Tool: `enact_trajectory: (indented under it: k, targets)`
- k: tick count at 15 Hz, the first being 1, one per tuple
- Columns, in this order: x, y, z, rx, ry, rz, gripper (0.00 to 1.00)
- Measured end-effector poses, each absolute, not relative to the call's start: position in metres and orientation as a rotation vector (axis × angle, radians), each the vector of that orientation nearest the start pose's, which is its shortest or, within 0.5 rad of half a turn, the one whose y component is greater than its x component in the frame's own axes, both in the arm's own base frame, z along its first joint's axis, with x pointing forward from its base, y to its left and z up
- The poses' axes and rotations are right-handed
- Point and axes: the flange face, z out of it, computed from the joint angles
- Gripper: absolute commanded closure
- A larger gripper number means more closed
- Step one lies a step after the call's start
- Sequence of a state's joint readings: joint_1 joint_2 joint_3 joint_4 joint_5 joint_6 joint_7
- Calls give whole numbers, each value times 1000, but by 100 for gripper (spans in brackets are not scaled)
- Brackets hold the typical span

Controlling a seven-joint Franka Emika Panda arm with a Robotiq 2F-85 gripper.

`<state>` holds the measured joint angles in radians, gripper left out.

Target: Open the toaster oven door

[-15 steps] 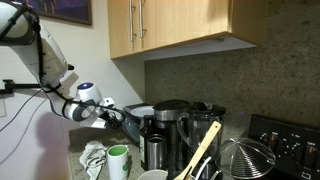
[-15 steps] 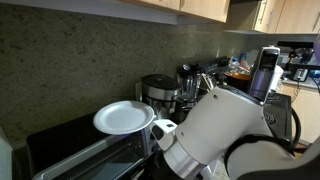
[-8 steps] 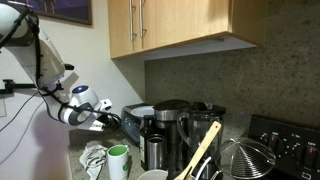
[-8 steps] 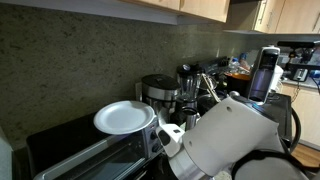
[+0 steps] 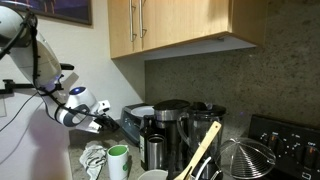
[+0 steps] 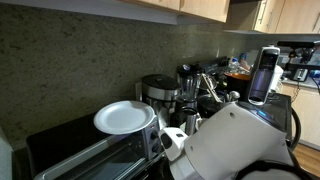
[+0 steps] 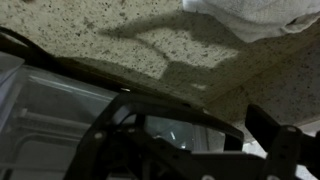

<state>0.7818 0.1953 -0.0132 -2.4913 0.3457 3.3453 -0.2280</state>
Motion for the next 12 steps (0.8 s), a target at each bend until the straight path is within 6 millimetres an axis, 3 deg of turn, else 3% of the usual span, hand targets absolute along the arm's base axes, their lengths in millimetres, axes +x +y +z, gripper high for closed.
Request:
enact_trajectory:
  k: [12]
  targets:
    - [380, 340, 268, -2732, -777, -864, 0]
